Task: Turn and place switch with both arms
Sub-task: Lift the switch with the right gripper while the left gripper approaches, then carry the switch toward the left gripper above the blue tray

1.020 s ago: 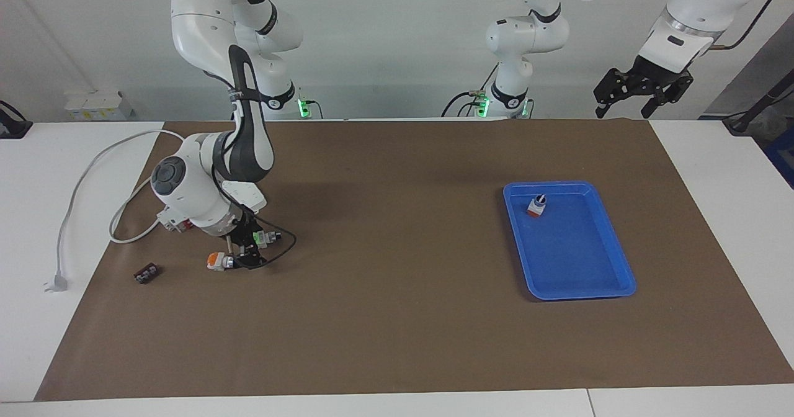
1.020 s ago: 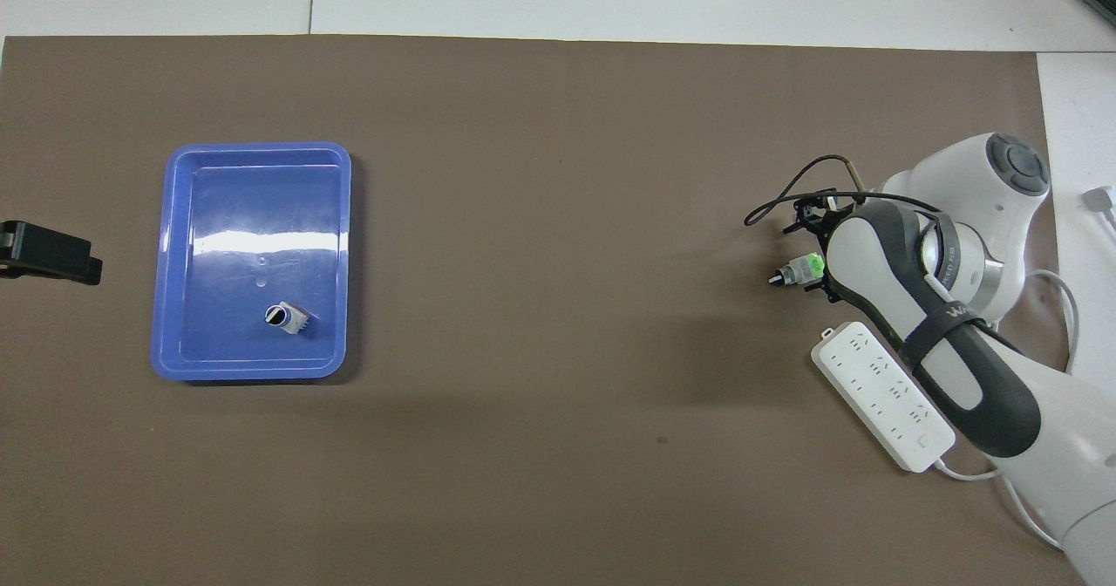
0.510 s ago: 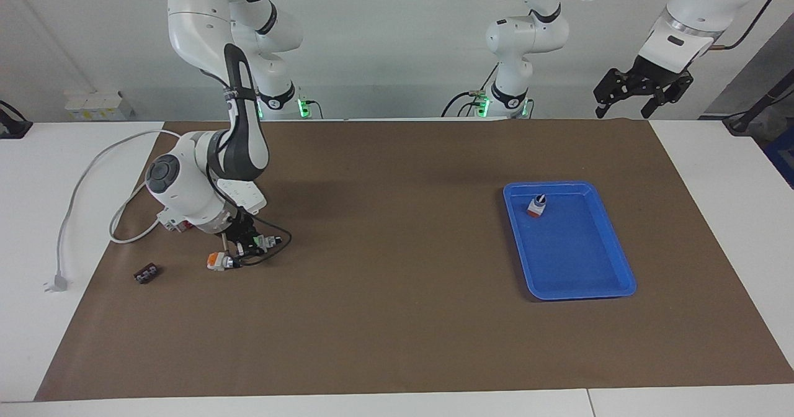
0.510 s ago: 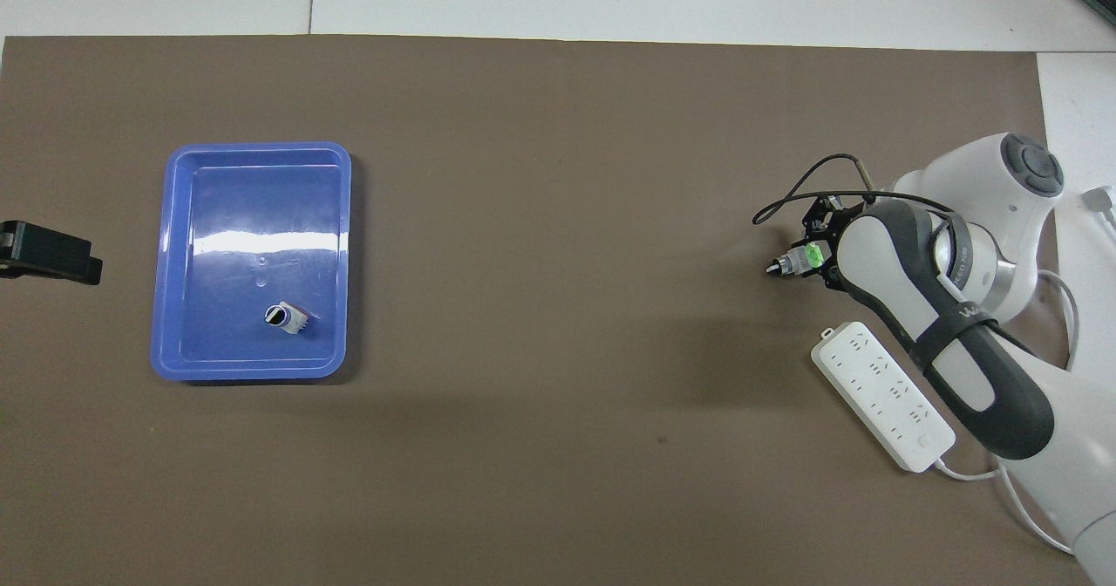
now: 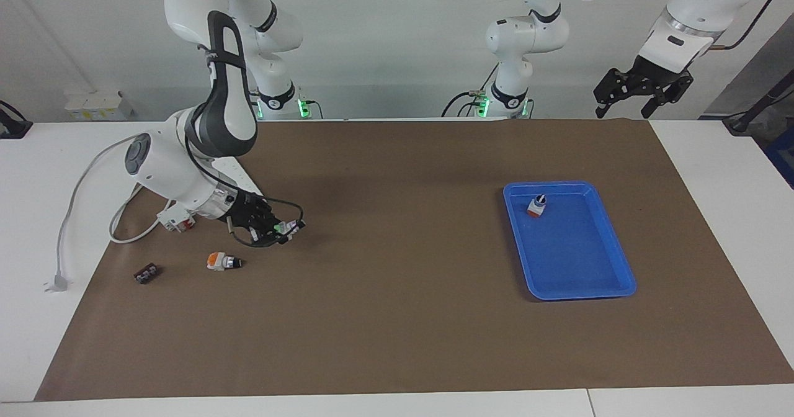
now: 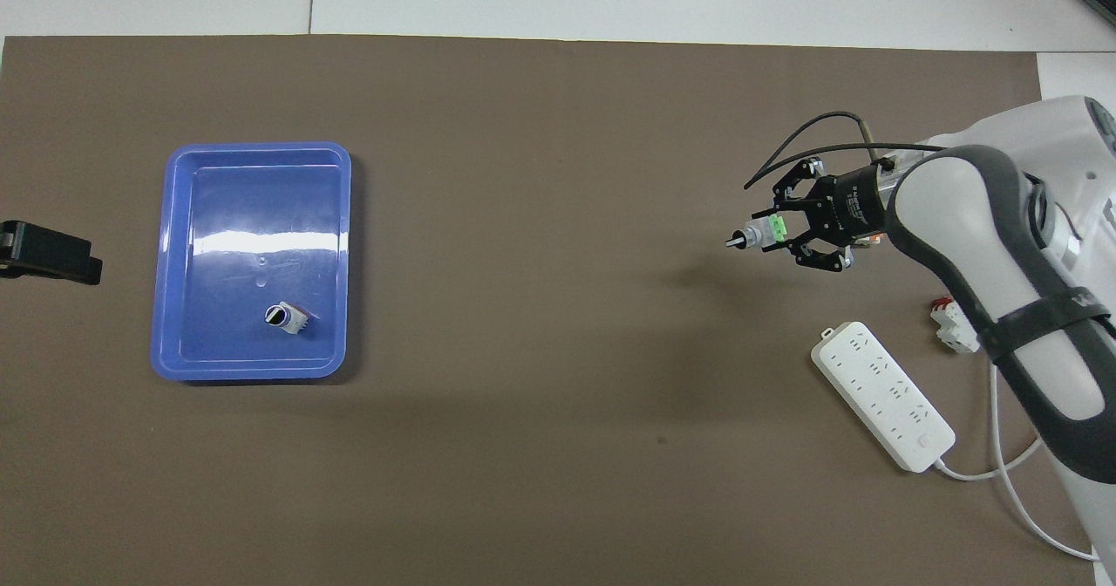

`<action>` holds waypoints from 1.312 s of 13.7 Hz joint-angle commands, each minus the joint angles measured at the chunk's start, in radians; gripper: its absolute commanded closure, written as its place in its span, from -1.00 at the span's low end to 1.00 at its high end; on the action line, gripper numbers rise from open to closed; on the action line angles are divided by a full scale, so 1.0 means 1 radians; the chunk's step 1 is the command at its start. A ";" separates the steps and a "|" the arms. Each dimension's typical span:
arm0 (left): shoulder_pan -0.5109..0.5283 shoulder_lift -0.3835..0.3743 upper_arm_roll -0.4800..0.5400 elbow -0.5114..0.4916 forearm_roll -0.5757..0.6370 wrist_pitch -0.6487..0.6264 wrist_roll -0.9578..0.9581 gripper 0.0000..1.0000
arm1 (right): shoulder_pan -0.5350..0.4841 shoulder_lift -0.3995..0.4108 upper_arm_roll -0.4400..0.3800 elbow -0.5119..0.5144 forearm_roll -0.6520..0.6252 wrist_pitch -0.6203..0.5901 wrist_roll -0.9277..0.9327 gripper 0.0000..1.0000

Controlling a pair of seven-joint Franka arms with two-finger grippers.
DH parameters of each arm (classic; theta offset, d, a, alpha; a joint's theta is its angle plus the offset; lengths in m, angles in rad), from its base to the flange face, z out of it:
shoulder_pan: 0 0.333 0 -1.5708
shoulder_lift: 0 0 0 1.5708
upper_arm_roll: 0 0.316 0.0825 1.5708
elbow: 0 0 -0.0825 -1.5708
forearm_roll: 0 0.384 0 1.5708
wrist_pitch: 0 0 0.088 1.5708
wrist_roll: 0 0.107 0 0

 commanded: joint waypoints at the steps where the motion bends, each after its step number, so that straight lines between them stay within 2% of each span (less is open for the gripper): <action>1: 0.003 -0.024 -0.008 -0.026 0.016 -0.001 -0.010 -1.00 | -0.002 -0.018 0.029 0.041 0.193 -0.100 0.054 1.00; 4: -0.008 -0.025 -0.014 -0.028 0.016 -0.018 -0.015 -1.00 | -0.003 -0.041 0.095 0.109 0.317 -0.221 0.211 1.00; 7: -0.011 -0.027 -0.020 -0.029 0.016 -0.015 -0.018 -1.00 | -0.003 -0.081 0.178 0.126 0.403 -0.218 0.340 1.00; 10: -0.049 -0.025 -0.033 -0.025 0.006 -0.014 -0.060 -1.00 | -0.003 -0.087 0.239 0.131 0.472 -0.229 0.378 1.00; 13: -0.070 -0.022 -0.045 -0.020 -0.137 0.011 -0.175 -1.00 | 0.012 -0.084 0.257 0.133 0.564 -0.162 0.407 1.00; 15: -0.101 -0.021 -0.053 -0.025 -0.246 0.052 -0.281 -1.00 | 0.062 -0.085 0.258 0.131 0.548 -0.137 0.409 1.00; 18: -0.162 -0.019 -0.053 -0.028 -0.402 0.141 -0.457 -1.00 | 0.177 -0.076 0.260 0.130 0.458 0.034 0.427 1.00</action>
